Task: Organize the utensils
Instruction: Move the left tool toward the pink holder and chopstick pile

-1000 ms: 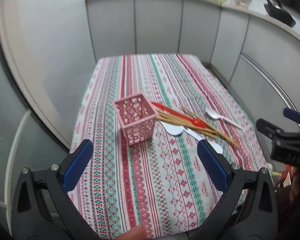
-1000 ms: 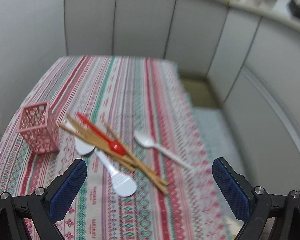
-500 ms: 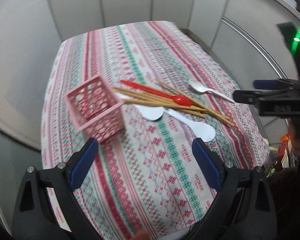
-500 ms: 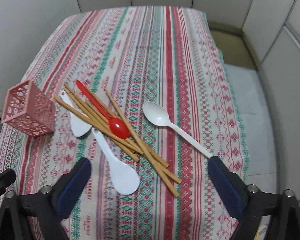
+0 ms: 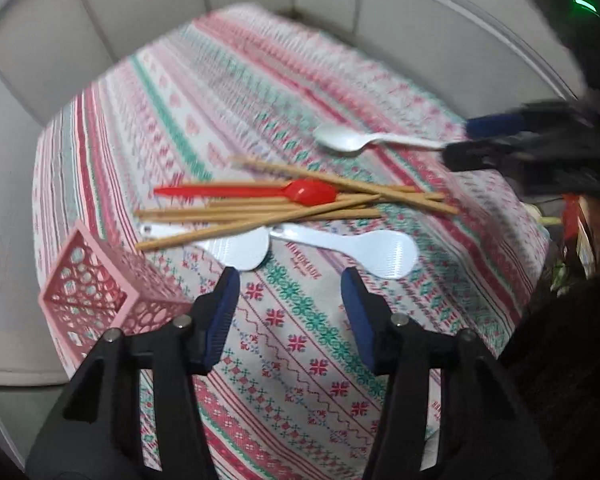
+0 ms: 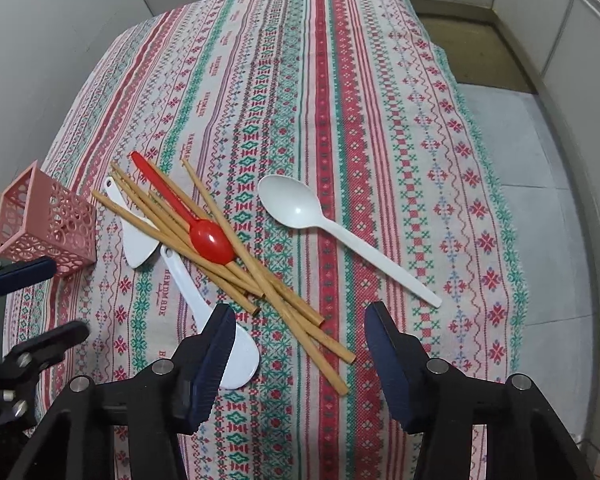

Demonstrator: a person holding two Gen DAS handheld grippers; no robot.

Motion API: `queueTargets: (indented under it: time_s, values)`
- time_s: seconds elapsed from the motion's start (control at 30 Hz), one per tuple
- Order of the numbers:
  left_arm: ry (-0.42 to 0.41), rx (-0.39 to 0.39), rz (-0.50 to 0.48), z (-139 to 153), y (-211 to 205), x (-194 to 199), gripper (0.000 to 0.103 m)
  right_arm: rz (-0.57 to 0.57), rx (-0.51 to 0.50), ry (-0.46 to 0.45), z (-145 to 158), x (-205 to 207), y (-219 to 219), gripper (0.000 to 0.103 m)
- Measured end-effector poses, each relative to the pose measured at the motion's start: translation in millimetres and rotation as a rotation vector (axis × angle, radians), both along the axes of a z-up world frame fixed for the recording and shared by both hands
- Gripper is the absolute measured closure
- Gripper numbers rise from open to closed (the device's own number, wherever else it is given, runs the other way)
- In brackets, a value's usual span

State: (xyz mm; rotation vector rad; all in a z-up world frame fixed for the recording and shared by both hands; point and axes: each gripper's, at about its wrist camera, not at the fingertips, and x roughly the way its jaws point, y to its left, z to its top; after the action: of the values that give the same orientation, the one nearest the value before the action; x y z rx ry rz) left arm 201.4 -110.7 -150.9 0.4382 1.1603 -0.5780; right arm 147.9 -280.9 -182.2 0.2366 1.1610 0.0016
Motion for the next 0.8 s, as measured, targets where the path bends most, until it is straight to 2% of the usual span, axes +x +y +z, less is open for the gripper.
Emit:
queueTargets:
  time_s: [0.1,0.27,0.47,0.53,0.63,0.8]
  values:
    - [0.118,-0.019,0.146,-10,4,31,0.050,-0.006,0.034,-0.003,-1,4,-4,0.044]
    - [0.157,-0.018,0.339,-9,1,60,0.050,-0.015,0.044,0.003,-4,10,-9,0.045]
    - [0.226,-0.063,0.610,-18,5,89,0.052,-0.025,0.066,0.006,-8,12,-15,0.048]
    - [0.216,-0.066,0.718,-20,9,96,0.068,-0.026,0.070,0.012,-10,12,-17,0.048]
    - [0.265,-0.093,0.831,-30,12,98,0.080,-0.020,0.080,0.018,-13,11,-18,0.049]
    - [0.281,-0.087,0.948,-47,15,98,0.091,-0.024,0.097,0.010,-11,11,-22,0.049]
